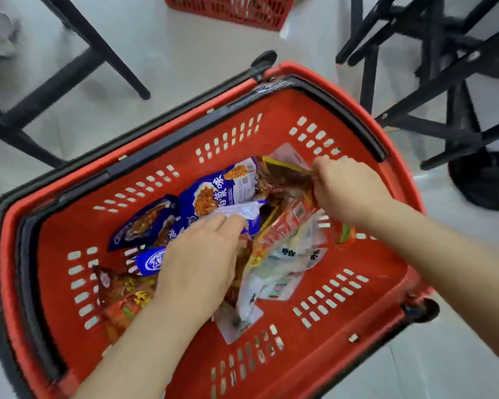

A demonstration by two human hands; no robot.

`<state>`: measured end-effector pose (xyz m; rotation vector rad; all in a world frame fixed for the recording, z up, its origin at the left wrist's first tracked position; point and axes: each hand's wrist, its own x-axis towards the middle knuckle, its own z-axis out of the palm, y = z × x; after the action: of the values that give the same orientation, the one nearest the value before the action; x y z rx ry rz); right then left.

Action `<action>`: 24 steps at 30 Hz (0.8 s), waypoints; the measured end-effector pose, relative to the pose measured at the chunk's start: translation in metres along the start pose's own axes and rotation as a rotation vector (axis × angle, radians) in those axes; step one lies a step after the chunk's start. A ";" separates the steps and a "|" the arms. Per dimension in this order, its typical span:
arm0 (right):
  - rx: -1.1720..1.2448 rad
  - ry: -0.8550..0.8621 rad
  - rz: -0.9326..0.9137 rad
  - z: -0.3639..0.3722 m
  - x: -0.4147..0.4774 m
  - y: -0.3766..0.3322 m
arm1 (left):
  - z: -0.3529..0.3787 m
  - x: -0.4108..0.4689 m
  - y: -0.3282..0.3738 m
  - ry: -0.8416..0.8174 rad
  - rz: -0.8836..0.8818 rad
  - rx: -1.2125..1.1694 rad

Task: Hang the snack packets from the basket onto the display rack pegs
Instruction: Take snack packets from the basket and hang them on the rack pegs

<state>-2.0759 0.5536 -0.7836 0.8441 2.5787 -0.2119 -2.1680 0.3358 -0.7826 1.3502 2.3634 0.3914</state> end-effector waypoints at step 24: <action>1.624 -0.313 0.384 -0.230 -0.176 -0.101 | -0.247 -0.089 0.106 0.216 0.365 -0.074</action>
<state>-2.0857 0.4402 -0.4989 1.5025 1.4438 -2.1851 -2.1609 0.2991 -0.5015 1.7847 2.2333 0.7552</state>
